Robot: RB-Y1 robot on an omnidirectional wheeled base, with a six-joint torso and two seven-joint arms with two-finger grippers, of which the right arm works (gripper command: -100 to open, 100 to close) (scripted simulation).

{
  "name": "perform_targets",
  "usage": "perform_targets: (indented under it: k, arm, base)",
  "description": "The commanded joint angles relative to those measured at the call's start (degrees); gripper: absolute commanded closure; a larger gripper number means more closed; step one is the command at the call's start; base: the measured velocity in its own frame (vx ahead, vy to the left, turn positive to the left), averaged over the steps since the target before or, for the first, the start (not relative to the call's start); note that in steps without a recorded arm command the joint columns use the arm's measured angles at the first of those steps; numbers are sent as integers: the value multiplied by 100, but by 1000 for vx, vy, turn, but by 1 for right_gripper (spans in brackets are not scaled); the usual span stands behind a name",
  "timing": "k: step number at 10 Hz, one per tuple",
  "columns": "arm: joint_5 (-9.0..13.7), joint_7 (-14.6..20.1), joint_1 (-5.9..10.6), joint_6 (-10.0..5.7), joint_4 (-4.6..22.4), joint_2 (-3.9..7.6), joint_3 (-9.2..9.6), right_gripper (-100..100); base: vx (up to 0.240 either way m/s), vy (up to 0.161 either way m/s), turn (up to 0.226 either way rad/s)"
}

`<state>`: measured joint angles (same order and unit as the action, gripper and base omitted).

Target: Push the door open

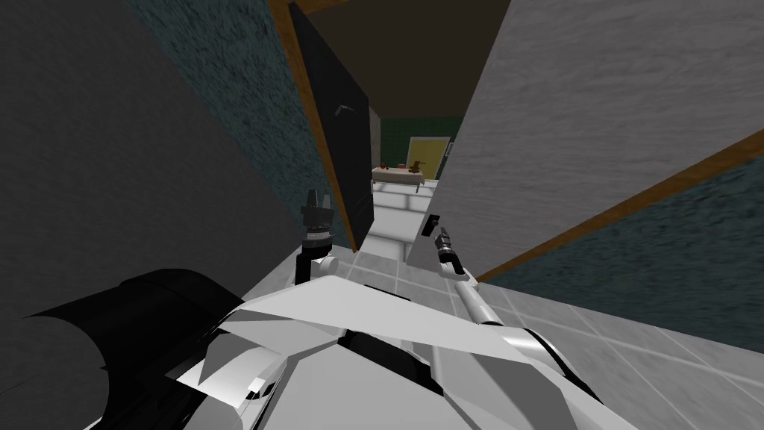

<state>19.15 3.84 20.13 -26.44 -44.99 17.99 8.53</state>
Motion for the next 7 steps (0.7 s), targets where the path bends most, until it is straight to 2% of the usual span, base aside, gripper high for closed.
perform_targets:
  k: [1,7]
  arm:
    - [-1,-5,10,-11,26,-6,-21,-100]
    - [-7,-34,38,-45,123,-38,-119,-100]
  base:
    - [189,-16,26]
    - [198,-18,29]
